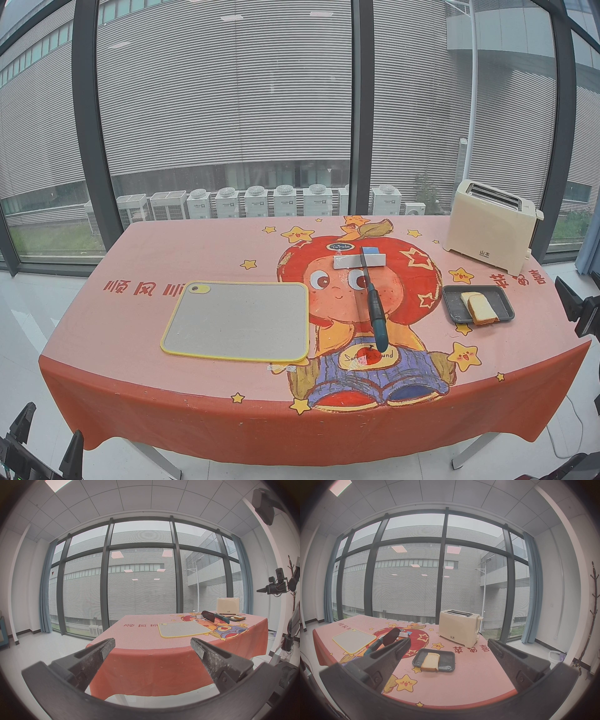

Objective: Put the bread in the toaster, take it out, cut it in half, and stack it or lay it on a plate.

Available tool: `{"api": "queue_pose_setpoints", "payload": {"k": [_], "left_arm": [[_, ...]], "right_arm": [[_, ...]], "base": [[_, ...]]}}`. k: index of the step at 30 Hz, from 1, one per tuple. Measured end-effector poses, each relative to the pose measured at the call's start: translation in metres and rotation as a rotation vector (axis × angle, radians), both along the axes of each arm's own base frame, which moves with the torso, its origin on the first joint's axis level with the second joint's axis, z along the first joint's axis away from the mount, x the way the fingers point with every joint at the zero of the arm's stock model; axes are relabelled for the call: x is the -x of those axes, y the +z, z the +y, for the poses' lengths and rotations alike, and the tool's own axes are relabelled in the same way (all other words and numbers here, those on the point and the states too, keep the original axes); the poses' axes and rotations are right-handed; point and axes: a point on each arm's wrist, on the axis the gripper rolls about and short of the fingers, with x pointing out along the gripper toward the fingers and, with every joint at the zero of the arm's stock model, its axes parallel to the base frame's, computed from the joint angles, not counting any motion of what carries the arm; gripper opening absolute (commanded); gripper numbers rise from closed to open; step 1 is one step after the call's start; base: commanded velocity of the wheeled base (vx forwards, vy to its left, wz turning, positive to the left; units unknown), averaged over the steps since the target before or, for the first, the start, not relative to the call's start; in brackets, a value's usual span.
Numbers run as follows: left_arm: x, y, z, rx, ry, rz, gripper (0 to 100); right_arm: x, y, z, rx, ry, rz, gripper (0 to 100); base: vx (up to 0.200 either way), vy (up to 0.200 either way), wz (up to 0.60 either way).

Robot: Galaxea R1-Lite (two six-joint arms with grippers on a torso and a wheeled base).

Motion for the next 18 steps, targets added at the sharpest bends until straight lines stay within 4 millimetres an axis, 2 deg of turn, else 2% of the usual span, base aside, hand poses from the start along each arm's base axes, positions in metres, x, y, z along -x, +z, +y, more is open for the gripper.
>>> {"api": "queue_pose_setpoints", "payload": {"k": [18], "left_arm": [[0.0,0.0,0.0,0.0,0.0,0.0,100]], "right_arm": [[0.014,-0.001,0.0,0.002,0.002,-0.038,100]], "base": [[0.0,0.0,0.0]]}}
